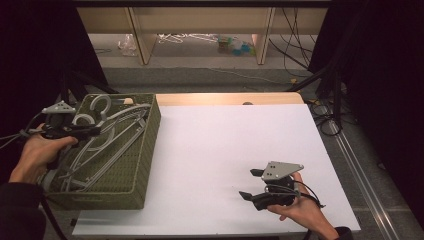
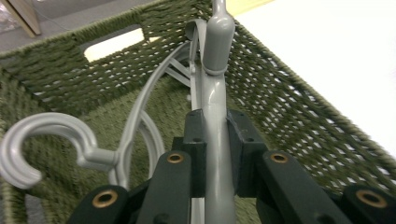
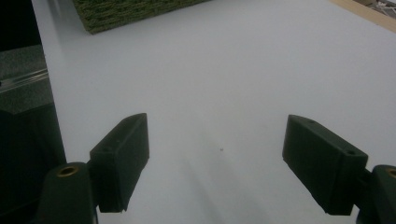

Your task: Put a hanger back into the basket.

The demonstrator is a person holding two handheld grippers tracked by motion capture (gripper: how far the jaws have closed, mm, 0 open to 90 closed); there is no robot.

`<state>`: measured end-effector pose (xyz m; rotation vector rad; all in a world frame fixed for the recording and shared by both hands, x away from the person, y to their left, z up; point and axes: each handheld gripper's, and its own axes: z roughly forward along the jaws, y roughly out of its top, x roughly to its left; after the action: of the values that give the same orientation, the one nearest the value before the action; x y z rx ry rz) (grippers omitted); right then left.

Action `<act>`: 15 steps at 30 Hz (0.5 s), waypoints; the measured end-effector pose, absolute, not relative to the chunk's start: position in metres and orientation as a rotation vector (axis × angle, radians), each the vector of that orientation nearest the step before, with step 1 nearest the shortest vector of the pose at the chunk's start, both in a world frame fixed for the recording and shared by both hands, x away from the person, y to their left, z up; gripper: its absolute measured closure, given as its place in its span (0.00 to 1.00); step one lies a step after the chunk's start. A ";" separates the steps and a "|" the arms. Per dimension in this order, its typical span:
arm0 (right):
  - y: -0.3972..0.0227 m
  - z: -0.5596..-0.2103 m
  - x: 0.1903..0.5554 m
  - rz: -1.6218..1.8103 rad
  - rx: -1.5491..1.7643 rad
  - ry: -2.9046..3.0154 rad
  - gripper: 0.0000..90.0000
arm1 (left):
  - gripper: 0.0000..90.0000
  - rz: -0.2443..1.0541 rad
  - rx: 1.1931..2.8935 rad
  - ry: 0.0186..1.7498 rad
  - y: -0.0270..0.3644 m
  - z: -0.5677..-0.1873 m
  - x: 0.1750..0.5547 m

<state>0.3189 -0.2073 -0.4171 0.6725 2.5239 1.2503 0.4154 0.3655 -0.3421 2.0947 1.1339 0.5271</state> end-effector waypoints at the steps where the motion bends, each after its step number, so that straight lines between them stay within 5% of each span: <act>1: -0.207 -0.417 0.319 1.253 0.671 2.521 0.26 | 0.87 0.530 2.107 1.135 0.367 -0.344 0.417; 15: -0.207 -0.417 0.319 1.250 0.671 2.525 0.26 | 0.85 0.466 2.066 1.316 0.388 -0.378 0.418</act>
<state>0.3188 -0.2072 -0.4173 0.6708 2.5251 1.2500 0.4180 0.3880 -0.3779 2.0657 1.3156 0.4663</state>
